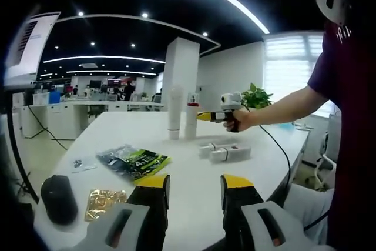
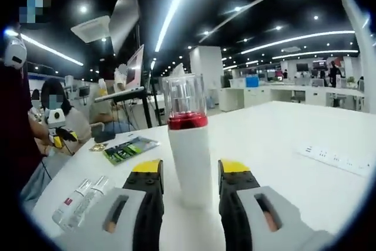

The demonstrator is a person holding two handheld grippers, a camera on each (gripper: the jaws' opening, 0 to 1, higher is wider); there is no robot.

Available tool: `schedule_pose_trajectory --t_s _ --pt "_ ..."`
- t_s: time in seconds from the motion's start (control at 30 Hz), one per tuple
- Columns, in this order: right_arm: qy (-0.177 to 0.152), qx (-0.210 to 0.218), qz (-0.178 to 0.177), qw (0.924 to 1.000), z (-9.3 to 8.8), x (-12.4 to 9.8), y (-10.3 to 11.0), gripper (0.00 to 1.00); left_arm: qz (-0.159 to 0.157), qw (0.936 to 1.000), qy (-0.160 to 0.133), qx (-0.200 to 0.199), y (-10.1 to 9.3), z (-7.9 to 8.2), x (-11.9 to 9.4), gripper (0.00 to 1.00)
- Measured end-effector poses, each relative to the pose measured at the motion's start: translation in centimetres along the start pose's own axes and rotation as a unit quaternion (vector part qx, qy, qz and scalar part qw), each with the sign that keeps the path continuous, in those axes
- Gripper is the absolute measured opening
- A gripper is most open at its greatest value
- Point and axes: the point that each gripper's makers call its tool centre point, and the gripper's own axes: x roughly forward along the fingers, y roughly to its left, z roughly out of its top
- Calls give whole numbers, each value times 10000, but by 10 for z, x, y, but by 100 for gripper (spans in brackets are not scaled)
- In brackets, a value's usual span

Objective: Arrange the skincare products in the storage area until every visible bottle or jar stands upright without overlapping.

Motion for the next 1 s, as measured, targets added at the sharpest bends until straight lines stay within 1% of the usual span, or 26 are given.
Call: schedule_pose_trajectory --t_s 0.07,0.1,0.13,0.17,0.33,0.57,0.77,1.0 --pt "-72 21 -1 10000 2 -1 0 28 2 10000 -2 -10 0 0 -1 35" --pt "-75 -22 -30 10000 4 -1 -1 23 16 10000 -17 -26 1 0 -2 35" --pt "-80 -108 -10 9999 5 -2 -1 23 26 10000 -27 -31 2 1 -2 35" --pt "-39 -51 24 10000 4 0 -1 23 38 10000 -31 -29 3 1 -3 35" --pt "26 -80 52 10000 5 3 -1 23 99 9999 -45 -51 6 0 -5 35" --pt "115 -78 259 9996 5 8 3 23 106 9999 -31 -59 6 -1 -5 35" --pt "280 -149 445 9985 7 11 8 23 110 9999 -24 -62 8 -1 -5 35" --pt "406 -241 561 9973 7 15 14 23 110 9999 -1 -67 8 -3 -4 35"
